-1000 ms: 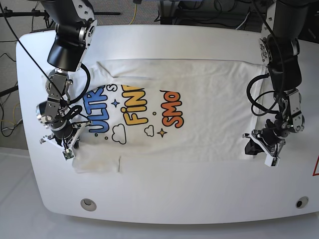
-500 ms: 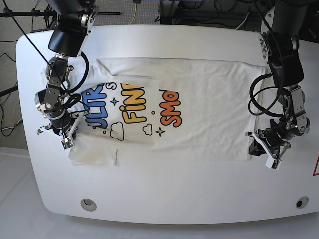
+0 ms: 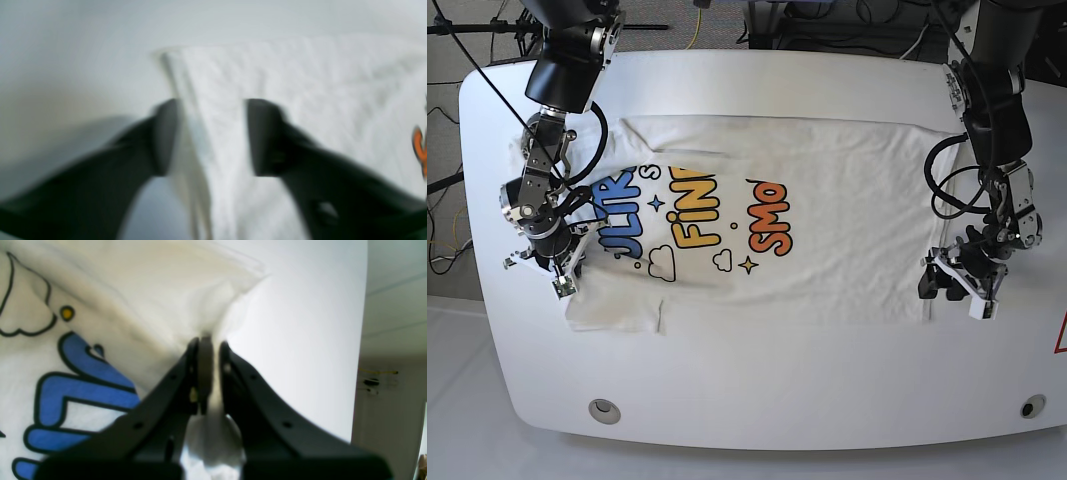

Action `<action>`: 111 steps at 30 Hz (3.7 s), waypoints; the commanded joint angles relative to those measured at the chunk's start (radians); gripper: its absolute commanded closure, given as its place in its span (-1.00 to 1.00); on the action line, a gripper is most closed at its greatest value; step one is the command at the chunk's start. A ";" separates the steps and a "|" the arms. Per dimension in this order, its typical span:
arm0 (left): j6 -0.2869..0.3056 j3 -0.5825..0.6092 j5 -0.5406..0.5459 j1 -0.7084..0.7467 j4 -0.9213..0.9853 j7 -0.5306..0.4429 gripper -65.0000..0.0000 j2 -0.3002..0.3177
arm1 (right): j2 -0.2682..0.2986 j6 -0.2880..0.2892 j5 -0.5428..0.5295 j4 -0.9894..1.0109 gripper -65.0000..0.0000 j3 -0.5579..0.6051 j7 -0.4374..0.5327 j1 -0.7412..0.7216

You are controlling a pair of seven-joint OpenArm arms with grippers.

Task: Fold the T-shirt properly
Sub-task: 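Hold the side edges and drag the left gripper inward across the shirt, then lift both held edges and fold them over toward the collar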

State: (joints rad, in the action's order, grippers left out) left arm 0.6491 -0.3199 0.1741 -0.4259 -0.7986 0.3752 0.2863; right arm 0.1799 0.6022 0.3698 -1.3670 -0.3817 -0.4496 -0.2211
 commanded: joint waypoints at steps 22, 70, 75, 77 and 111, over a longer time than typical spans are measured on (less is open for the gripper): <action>-0.094 0.081 -0.032 -0.195 0.262 -0.301 -0.54 -0.008 | 0.011 -0.008 -0.008 -0.019 1.00 0.000 0.021 -0.028; -0.352 0.095 -0.278 -0.158 0.316 -0.135 -0.54 -0.218 | 0.011 -0.008 -0.013 -0.021 1.00 0.000 0.022 -0.028; -0.352 0.117 -0.278 -0.155 0.316 -0.134 -0.54 -0.244 | 0.011 -0.008 -0.015 -0.021 1.00 0.000 0.022 -0.028; -0.352 0.132 -0.278 -0.139 0.316 -0.134 -0.54 -0.247 | 0.011 -0.008 -0.015 -0.021 1.00 0.000 0.022 -0.028; -0.127 0.130 -0.273 -0.040 0.028 -0.100 0.96 -0.203 | -0.009 -0.008 -0.007 -0.024 1.00 0.000 0.022 -0.044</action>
State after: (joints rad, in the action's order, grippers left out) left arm 0.5385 -0.1883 -0.0788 -0.4488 -0.7376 0.2543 0.0757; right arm 0.1608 0.6022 0.3706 -1.3670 -0.3820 -0.4530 -0.2337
